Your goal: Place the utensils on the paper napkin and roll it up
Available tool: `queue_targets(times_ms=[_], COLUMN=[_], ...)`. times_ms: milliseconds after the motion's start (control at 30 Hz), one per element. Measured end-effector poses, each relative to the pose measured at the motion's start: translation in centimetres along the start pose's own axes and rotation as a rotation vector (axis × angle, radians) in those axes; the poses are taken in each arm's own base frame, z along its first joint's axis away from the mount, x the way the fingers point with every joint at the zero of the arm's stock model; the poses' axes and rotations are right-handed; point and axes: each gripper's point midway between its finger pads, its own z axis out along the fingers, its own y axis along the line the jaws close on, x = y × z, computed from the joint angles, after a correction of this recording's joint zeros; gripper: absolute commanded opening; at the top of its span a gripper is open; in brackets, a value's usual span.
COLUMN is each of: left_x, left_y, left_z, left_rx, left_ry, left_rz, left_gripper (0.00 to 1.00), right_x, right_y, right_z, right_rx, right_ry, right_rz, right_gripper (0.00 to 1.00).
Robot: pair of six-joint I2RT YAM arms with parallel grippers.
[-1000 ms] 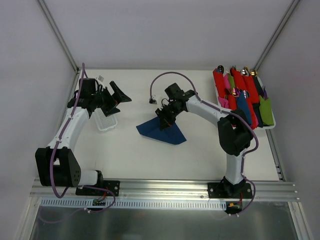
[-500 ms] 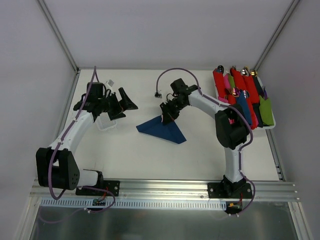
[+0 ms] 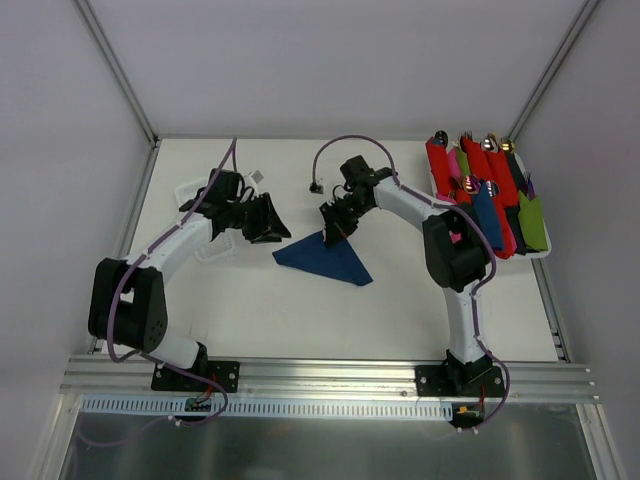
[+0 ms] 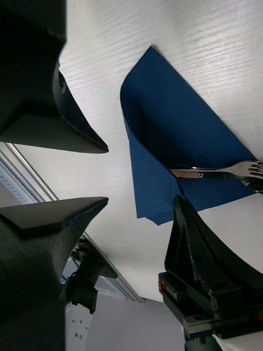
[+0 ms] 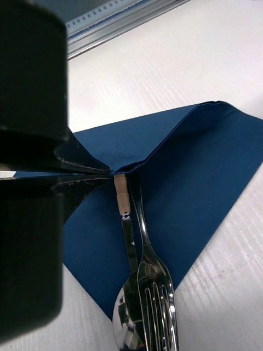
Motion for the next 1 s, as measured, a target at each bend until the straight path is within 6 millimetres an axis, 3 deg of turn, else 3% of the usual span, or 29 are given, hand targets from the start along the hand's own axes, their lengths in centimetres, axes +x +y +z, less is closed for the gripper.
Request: queue_targets(times_ms=[433,1000], left_x=[2.7,2.9], left_y=[1.0,1.8], left_z=[5.2,7.6], left_rx=[0.041,0.068], left_ry=[0.151,0.204], left_rz=[-0.023,-0.061], left_gripper=[0.24,0.16], right_x=[-0.1,0.2], right_y=[-1.5,-3.0], right_z=[0.0,0.2], right_rx=[0.023,0.058], right_ry=[-0.002,0.007], right_rz=[0.025,0.052], right_gripper=[0.00,0.00])
